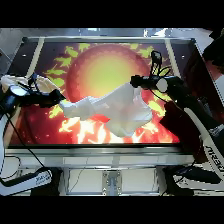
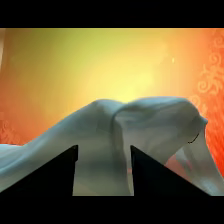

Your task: Fold the shirts.

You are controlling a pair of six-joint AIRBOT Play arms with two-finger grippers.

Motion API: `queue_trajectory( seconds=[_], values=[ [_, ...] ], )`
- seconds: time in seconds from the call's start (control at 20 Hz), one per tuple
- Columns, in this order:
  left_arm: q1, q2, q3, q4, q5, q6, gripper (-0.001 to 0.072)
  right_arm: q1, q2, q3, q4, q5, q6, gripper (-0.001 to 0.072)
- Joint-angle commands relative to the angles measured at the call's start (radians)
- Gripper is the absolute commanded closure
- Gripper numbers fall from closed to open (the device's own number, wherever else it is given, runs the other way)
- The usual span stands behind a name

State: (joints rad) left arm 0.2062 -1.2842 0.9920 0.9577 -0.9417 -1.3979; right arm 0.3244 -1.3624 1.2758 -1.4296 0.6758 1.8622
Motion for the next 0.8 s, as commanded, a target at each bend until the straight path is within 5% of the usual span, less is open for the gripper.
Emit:
queue_trajectory(
  seconds=[0.0,0.2,0.4,0.6,0.75],
  values=[
    [0.043,0.118,0.0,0.003,-0.008,0.001,0.026,-0.001,0.037,0.138,-0.112,0.203,-0.071,0.0328],
    [0.109,0.384,-0.037,0.035,-0.06,0.0,0.0263,-0.051,0.175,0.25,-0.241,0.444,-0.147,0.0328],
    [-0.124,0.523,-0.229,0.037,0.117,0.001,0.0263,-0.077,0.239,0.247,-0.176,0.465,-0.148,0.0328],
    [-0.524,0.369,-0.288,0.197,0.449,0.009,0.0263,-0.076,0.189,0.238,-0.069,0.465,-0.156,0.0325],
    [-0.656,0.14,-0.192,0.434,0.381,-0.182,0.0263,-0.076,0.143,0.239,-0.03,0.465,-0.182,0.0324]
  ],
)
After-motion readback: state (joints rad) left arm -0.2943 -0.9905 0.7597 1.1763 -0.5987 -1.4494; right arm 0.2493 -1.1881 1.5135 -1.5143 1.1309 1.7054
